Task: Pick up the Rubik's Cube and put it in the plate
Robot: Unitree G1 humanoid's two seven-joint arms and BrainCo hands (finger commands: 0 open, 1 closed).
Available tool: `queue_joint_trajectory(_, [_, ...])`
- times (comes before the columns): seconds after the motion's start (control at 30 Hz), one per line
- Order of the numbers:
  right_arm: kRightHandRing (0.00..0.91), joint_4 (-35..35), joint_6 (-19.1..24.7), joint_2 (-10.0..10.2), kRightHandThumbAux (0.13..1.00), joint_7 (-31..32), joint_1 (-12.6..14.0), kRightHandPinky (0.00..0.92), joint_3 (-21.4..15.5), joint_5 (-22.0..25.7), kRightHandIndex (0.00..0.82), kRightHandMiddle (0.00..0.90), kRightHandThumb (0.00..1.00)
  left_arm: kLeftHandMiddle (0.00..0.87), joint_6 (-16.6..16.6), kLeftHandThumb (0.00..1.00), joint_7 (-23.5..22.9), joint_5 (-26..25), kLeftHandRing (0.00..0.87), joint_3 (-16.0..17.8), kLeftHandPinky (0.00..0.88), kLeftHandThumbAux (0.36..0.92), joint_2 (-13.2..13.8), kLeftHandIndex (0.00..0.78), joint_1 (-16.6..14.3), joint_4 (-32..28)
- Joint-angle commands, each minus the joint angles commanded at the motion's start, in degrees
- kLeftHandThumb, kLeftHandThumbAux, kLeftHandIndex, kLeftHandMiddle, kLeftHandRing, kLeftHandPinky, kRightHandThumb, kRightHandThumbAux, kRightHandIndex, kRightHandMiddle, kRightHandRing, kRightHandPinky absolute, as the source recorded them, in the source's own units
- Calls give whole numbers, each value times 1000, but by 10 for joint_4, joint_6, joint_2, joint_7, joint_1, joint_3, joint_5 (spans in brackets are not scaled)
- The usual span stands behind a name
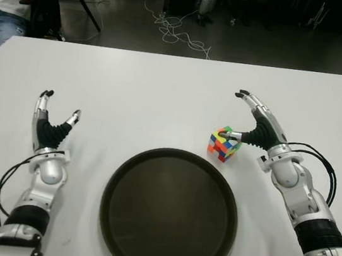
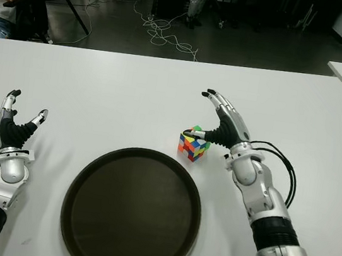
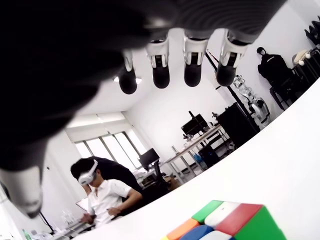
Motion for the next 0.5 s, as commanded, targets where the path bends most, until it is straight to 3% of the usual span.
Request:
queue_joint_trajectory(0.23, [0, -7, 34, -1, 609, 27, -15, 19, 15, -4, 0, 0, 0, 1, 0, 0, 1, 0, 0, -1, 43, 644, -2, 2, 0, 0])
queue_joint_trajectory(0.5, [0, -1, 78, -10, 619, 63, -50, 7, 43, -34, 0, 0, 0, 0, 2, 0, -3, -6, 0, 2, 52, 652, -4, 0, -1, -2])
